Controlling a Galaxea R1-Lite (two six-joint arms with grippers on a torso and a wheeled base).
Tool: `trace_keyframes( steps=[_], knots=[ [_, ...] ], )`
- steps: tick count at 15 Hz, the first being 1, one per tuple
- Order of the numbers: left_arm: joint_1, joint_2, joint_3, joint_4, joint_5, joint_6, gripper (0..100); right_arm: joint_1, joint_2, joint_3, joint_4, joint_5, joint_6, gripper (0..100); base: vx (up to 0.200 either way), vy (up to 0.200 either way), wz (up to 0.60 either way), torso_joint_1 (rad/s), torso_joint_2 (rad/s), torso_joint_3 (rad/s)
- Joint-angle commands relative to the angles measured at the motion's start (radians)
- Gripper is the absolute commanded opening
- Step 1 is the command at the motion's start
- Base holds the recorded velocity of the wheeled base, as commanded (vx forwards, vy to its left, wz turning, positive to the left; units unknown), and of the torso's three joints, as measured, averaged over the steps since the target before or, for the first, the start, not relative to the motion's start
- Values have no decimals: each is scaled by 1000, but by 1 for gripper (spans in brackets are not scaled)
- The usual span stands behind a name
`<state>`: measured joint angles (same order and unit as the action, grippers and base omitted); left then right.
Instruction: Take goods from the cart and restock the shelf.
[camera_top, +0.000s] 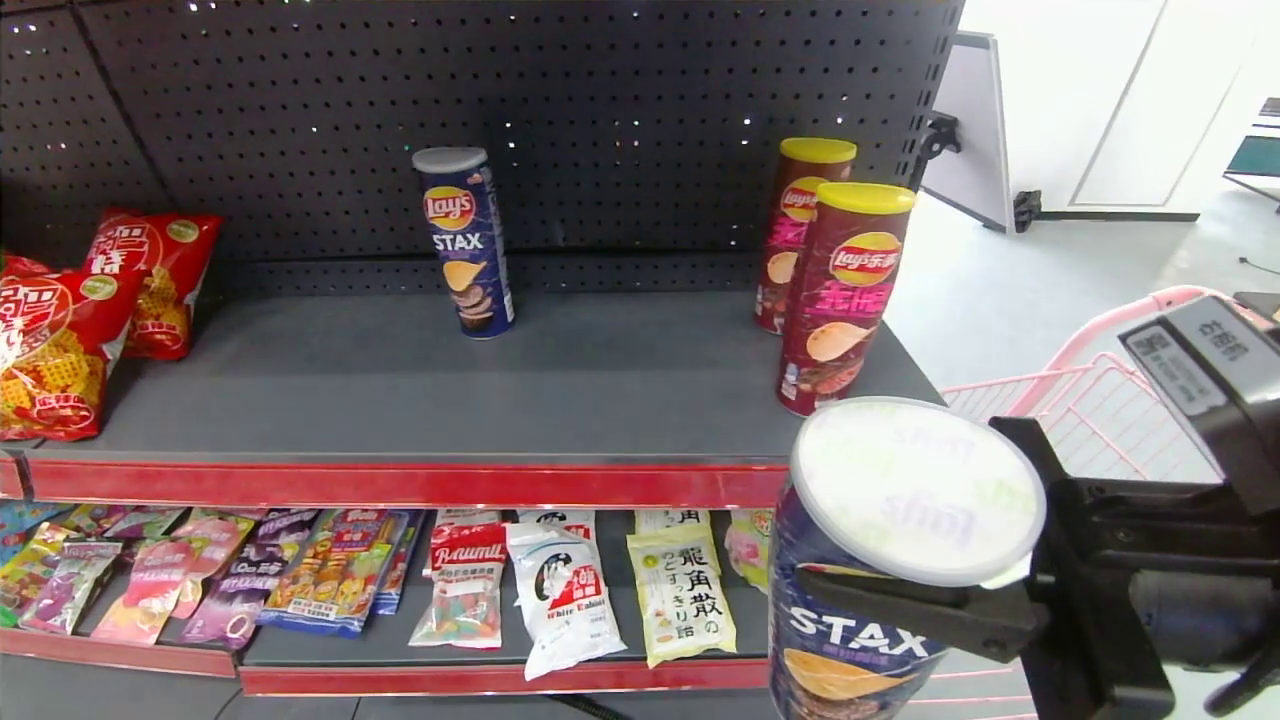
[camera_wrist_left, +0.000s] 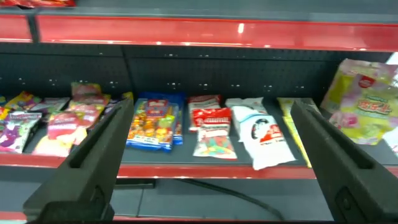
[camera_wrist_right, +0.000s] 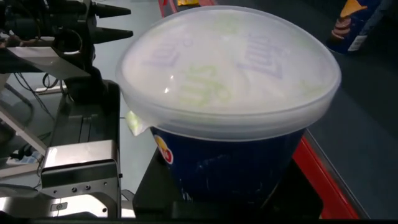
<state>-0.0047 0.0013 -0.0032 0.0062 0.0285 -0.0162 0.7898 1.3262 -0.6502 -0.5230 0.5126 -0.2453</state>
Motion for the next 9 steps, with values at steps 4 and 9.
trace_keyframes(
  steps=[4,9],
  knots=[
    [0,0,0,0,1,-1,100,0,1,11,0,1,-2,0,0,200,0,5,1,4],
    [0,0,0,0,1,-1,100,0,1,14,0,1,-2,0,0,200,0,5,4,5]
  ],
)
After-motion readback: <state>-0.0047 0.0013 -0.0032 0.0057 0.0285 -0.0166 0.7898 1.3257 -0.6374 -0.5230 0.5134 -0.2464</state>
